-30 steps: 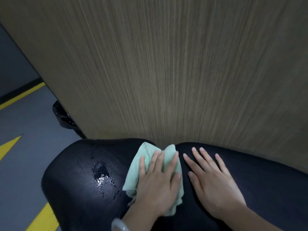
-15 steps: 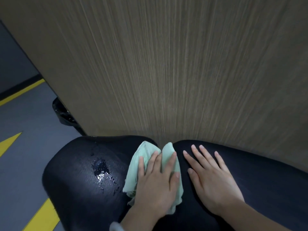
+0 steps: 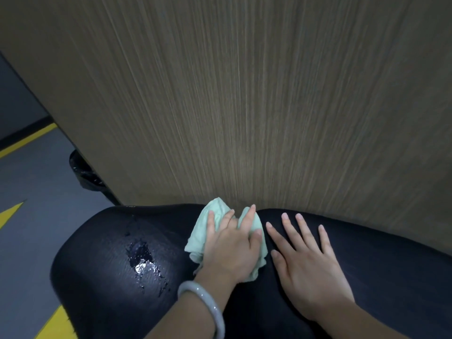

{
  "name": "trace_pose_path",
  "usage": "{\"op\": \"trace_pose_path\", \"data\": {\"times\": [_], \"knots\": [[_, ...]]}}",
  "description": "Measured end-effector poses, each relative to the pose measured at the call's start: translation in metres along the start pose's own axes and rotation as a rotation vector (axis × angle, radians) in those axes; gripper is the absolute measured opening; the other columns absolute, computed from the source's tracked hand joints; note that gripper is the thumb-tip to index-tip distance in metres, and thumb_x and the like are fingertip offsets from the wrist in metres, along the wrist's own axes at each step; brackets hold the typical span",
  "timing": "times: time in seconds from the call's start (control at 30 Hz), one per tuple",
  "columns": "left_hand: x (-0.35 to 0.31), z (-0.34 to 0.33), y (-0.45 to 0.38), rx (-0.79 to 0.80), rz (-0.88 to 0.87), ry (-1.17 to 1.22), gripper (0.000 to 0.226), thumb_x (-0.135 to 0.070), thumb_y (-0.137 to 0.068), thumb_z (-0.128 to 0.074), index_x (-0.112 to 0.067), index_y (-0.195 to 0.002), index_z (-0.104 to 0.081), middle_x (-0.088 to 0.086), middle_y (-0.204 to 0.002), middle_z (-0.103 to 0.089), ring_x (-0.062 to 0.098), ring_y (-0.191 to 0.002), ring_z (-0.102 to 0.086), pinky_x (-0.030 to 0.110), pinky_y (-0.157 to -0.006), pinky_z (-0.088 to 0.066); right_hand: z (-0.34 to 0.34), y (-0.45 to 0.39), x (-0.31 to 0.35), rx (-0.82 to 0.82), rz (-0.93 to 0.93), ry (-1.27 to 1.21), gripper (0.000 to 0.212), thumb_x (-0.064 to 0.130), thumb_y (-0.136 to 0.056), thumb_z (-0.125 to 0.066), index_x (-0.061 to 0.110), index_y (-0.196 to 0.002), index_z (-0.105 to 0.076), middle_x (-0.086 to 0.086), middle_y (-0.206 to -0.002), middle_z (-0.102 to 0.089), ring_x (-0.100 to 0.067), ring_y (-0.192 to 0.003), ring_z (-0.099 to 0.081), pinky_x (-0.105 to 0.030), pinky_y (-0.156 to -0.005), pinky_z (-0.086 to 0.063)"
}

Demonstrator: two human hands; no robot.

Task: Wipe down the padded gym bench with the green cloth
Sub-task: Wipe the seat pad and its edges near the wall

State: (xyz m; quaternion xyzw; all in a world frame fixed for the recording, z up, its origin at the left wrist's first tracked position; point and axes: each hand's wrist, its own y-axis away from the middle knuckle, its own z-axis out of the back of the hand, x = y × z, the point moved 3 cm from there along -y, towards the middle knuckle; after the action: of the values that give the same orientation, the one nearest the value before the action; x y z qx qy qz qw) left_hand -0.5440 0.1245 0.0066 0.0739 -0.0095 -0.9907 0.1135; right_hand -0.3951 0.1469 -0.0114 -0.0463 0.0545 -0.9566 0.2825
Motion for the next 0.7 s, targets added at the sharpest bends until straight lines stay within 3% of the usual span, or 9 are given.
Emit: {"op": "trace_pose_path", "data": {"times": [0.07,0.17,0.27,0.4,0.6,0.7], "knots": [[0.004,-0.003,0.010,-0.018,0.012,0.016,0.075,-0.053,-0.079,0.011,-0.036,-0.151,-0.001,-0.004,-0.151,-0.036,0.012,-0.145,-0.013,0.043,-0.113,0.016,0.000,0.001,0.001,0.014,0.000,0.004,0.058,0.043,-0.101,-0.007,0.027,-0.141,-0.045,-0.005,-0.147,-0.044,-0.027,-0.139,-0.034,-0.052,-0.107,-0.021],[0.008,-0.005,0.037,-0.068,0.011,0.010,0.056,-0.047,-0.091,-0.026,-0.031,-0.145,-0.035,0.003,-0.132,-0.059,0.018,-0.133,-0.044,0.048,-0.109,-0.011,-0.001,0.001,0.000,0.021,-0.011,0.011,0.058,0.044,-0.101,-0.007,0.028,-0.142,-0.044,-0.005,-0.147,-0.043,-0.027,-0.139,-0.034,-0.052,-0.107,-0.021],[0.013,-0.009,0.072,-0.091,-0.034,0.005,0.054,-0.046,-0.089,-0.037,-0.030,-0.140,-0.044,0.006,-0.135,-0.057,0.020,-0.133,-0.044,0.050,-0.104,-0.020,0.000,0.002,0.000,0.029,-0.015,0.012,0.058,0.044,-0.101,-0.007,0.028,-0.141,-0.045,-0.004,-0.147,-0.044,-0.027,-0.139,-0.035,-0.051,-0.107,-0.021],[0.017,-0.014,0.091,-0.055,-0.053,-0.013,0.059,-0.047,-0.084,-0.040,-0.032,-0.141,-0.043,0.007,-0.140,-0.052,0.020,-0.136,-0.038,0.051,-0.102,-0.023,0.000,0.002,0.002,0.021,-0.017,0.013,0.058,0.044,-0.101,-0.008,0.027,-0.141,-0.045,-0.005,-0.146,-0.044,-0.027,-0.138,-0.035,-0.051,-0.107,-0.020],[0.013,-0.013,0.052,-0.079,-0.038,-0.040,0.054,-0.049,-0.091,-0.032,-0.034,-0.143,-0.039,0.004,-0.131,-0.060,0.022,-0.132,-0.045,0.051,-0.104,-0.018,-0.001,0.002,0.002,0.001,-0.013,-0.003,0.056,0.044,-0.101,-0.009,0.028,-0.141,-0.045,-0.004,-0.146,-0.045,-0.026,-0.138,-0.036,-0.051,-0.108,-0.019],[0.008,-0.005,0.028,-0.004,-0.007,-0.013,0.064,-0.055,-0.088,-0.005,-0.042,-0.150,-0.007,0.000,-0.152,-0.035,0.015,-0.146,-0.013,0.047,-0.113,0.006,-0.001,0.002,0.002,-0.004,-0.016,-0.007,0.057,0.044,-0.101,-0.008,0.029,-0.140,-0.046,-0.003,-0.145,-0.046,-0.025,-0.138,-0.035,-0.050,-0.107,-0.020]]}}
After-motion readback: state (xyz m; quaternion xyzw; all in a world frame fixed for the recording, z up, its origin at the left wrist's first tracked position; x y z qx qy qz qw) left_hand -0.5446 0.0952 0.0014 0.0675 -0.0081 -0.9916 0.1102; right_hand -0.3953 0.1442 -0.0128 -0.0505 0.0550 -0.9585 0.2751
